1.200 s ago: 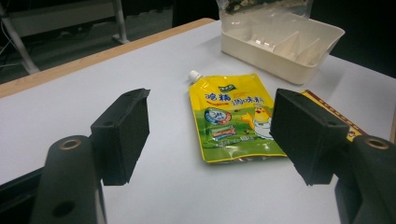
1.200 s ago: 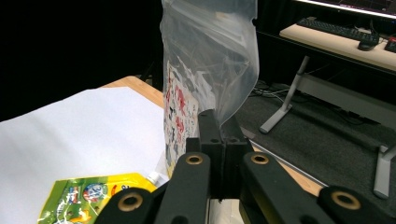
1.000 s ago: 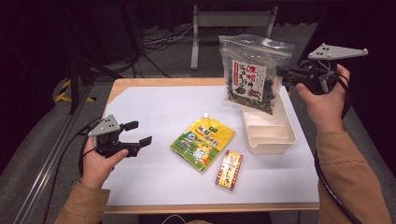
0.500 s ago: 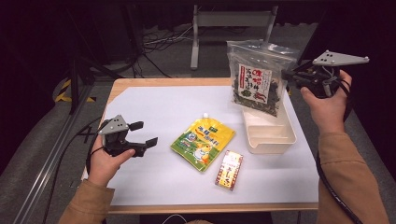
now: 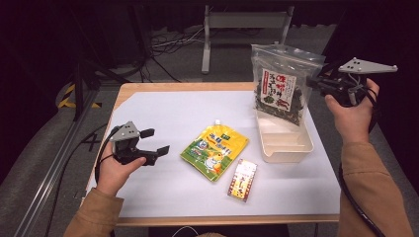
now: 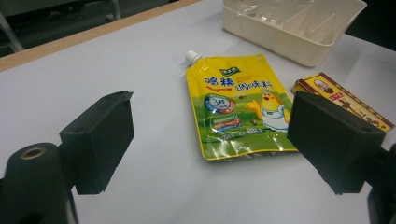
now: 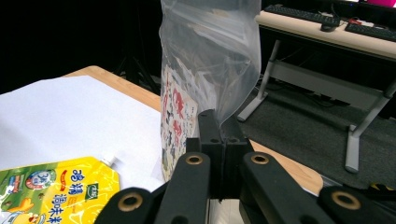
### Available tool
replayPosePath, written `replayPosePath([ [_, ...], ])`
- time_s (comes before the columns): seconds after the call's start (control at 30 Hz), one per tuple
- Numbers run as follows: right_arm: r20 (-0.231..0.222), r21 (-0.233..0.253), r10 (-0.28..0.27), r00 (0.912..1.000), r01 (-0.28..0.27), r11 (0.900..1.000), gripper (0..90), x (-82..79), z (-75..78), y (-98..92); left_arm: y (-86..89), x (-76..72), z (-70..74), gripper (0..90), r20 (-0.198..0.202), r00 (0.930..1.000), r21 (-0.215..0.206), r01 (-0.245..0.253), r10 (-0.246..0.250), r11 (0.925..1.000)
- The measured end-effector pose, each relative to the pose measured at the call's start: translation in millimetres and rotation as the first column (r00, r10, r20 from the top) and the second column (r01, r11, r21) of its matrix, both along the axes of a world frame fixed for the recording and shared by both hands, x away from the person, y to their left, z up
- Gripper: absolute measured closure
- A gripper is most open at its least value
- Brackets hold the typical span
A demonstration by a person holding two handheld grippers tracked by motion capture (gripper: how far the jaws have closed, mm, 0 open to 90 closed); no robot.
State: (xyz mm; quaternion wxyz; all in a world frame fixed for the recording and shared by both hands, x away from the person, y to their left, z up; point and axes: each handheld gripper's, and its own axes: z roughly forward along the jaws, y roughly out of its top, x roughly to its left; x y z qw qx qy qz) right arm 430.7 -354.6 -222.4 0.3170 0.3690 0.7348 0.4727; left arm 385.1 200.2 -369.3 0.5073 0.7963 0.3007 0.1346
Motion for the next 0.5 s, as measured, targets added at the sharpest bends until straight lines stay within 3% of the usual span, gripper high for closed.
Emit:
replayPosePath([
  [0.5,0.005,-0.029,-0.067,0.9978,0.067,0.997,90.0,-1.3,1.8,-7.2,-0.5,1.0,-2.2,15.2,-0.007,1.0,0.006,0.002,-0.002,1.0],
])
